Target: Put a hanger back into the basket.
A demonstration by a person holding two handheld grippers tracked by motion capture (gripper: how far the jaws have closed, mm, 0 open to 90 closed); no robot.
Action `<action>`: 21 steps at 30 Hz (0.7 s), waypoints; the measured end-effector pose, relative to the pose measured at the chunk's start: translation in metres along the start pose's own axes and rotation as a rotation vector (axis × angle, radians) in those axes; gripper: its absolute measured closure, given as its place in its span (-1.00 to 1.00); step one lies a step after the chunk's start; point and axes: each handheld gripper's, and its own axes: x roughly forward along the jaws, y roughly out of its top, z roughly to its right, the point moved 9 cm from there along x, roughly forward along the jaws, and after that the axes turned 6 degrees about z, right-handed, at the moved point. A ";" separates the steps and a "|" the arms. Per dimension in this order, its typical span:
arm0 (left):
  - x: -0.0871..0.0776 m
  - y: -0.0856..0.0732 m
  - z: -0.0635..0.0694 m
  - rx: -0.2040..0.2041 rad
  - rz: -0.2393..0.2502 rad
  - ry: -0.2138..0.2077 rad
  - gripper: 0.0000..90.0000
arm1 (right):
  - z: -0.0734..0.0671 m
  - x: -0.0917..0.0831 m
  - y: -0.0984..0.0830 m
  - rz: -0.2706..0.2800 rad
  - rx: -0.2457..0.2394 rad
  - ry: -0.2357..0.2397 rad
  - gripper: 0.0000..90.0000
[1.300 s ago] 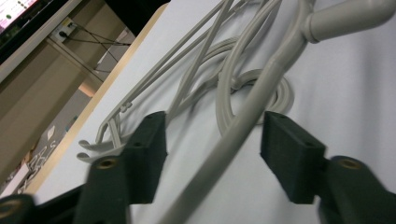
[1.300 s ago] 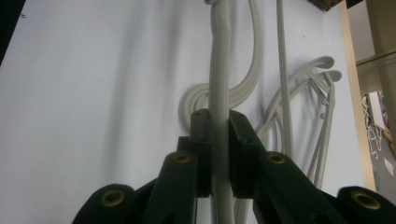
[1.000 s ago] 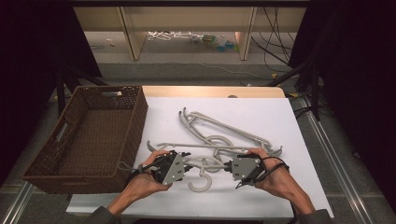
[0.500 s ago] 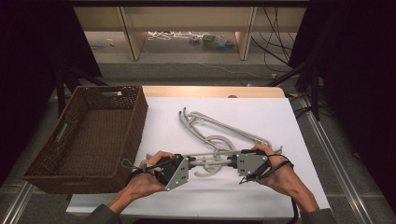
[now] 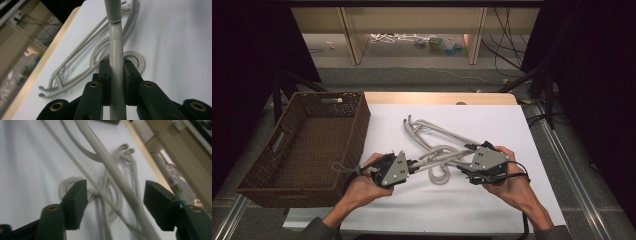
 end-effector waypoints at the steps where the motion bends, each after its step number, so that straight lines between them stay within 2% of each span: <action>1: -0.002 0.000 -0.003 -0.026 0.001 0.004 0.76 | 0.004 -0.002 0.002 0.022 0.034 -0.026 -0.31; 4: -0.007 0.001 -0.007 -0.123 0.010 0.000 0.76 | 0.012 -0.009 0.006 0.072 0.148 -0.089 -0.41; 6: -0.010 0.002 -0.009 -0.194 0.017 -0.006 0.76 | 0.014 -0.012 0.007 0.097 0.208 -0.110 -0.42; 8: -0.012 0.001 -0.013 -0.193 0.014 0.011 0.76 | 0.015 -0.015 0.008 0.126 0.257 -0.121 -0.42; 9: -0.013 0.001 -0.014 -0.224 0.027 0.019 0.76 | 0.015 -0.016 0.009 0.138 0.276 -0.128 -0.42; 12: -0.018 0.001 -0.019 -0.251 0.048 0.020 0.76 | 0.012 -0.019 0.007 0.152 0.331 -0.129 -0.43; 13: -0.019 0.002 -0.019 -0.275 0.060 0.018 0.76 | 0.010 -0.020 0.006 0.152 0.348 -0.130 -0.46; 16: -0.024 0.002 -0.026 -0.308 0.074 0.034 0.76 | 0.008 -0.023 0.003 0.176 0.383 -0.147 -0.49; 18: -0.028 0.001 -0.030 -0.326 0.084 0.046 0.76 | 0.003 -0.023 0.001 0.194 0.442 -0.146 -0.51; 19: -0.030 0.001 -0.031 -0.342 0.088 0.054 0.76 | 0.004 -0.023 -0.001 0.212 0.437 -0.163 -0.53; 21: -0.033 0.001 -0.035 -0.358 0.093 0.061 0.76 | 0.001 -0.024 -0.004 0.218 0.468 -0.172 -0.54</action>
